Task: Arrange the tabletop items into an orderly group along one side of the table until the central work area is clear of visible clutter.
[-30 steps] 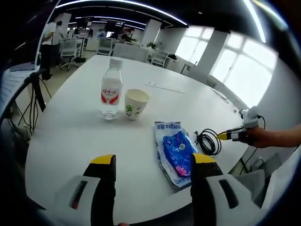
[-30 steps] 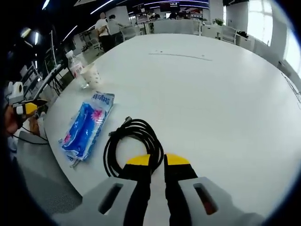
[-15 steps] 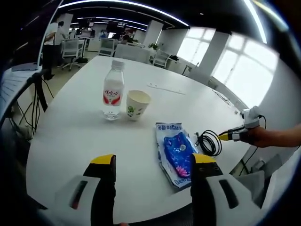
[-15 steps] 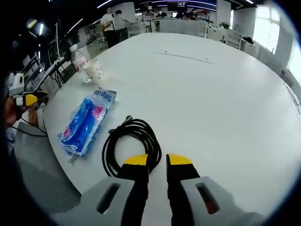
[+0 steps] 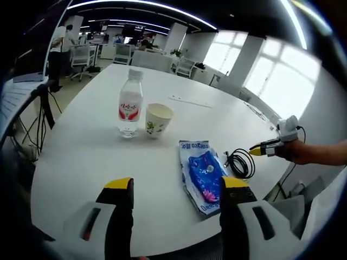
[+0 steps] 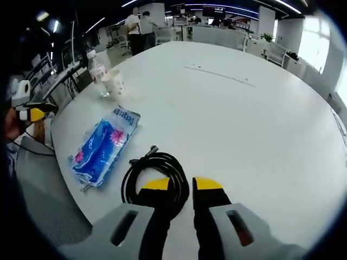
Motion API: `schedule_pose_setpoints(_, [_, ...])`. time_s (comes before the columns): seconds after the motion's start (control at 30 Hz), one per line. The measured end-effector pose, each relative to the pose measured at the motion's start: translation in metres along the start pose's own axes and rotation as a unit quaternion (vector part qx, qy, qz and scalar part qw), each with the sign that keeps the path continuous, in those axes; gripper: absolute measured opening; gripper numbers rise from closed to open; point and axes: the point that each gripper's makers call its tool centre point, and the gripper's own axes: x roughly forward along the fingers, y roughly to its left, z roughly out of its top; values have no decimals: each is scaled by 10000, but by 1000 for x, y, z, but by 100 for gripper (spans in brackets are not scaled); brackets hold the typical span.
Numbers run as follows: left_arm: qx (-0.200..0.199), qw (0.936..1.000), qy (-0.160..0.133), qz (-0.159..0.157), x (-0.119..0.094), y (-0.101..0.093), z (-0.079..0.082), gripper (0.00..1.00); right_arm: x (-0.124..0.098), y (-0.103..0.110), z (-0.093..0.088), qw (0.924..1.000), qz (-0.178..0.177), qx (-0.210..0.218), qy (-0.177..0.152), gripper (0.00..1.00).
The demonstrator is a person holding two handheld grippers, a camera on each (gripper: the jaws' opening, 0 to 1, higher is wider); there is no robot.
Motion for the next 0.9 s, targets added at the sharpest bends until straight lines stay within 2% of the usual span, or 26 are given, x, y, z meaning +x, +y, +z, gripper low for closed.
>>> schedule_pose_setpoints(0.2, [-23,9999,-119,-3,1,-2,12,64,10,19,11,9997,233,-108,-41,13])
schedule_pose_setpoints(0.37, [17,9999,-170,-17,-1,-3,16,64,21,47,26,9976,566,-380,-99,13])
schedule_pose_setpoints(0.47, [4,9998,-173,-13,-2,-3,14,64,27,59,34,9960,737,-499,-114,13])
schedule_pose_setpoints(0.57, [-27,9998,-194,-18,-5,-4,12,65,34,80,41,9913,1189,-552,-104,13])
schedule_pose_setpoints(0.67, [-56,9998,-210,-9,-8,-3,11,65,41,88,44,9878,1293,-867,11,13])
schedule_pose_setpoints(0.9, [-97,9997,-228,24,-13,0,7,65,55,103,56,9816,1529,-1130,151,13])
